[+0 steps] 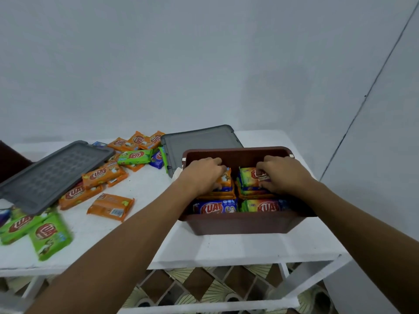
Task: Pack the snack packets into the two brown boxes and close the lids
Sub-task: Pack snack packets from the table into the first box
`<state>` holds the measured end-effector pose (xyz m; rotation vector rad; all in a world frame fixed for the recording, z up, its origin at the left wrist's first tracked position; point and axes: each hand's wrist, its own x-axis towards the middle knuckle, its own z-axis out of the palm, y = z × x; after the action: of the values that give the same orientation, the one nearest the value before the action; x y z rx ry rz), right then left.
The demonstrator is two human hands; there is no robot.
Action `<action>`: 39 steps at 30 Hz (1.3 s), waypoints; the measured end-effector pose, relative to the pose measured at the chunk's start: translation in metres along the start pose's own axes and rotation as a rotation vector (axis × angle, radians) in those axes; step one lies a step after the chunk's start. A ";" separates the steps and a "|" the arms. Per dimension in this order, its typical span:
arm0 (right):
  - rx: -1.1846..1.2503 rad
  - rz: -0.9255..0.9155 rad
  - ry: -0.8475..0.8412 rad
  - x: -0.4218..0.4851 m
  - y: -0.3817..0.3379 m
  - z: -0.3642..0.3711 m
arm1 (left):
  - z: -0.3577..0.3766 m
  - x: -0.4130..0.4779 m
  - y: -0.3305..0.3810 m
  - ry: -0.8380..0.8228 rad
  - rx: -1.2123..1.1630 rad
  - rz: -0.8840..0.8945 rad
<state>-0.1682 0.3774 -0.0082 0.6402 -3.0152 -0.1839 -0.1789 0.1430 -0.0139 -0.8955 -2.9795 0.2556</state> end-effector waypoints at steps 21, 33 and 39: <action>0.193 0.020 -0.002 0.005 -0.040 -0.012 | 0.002 -0.065 -0.057 0.205 -0.321 0.073; 0.286 -0.249 0.184 0.066 -0.226 -0.048 | 0.089 -0.219 -0.214 0.133 -0.175 -0.248; 0.321 -0.308 -0.036 0.094 -0.330 0.005 | 0.104 -0.244 -0.258 0.136 -0.132 -0.289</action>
<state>-0.1218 0.0407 -0.0521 1.1372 -2.9860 0.2874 -0.1230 -0.2184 -0.0674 -0.4562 -2.9717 -0.0087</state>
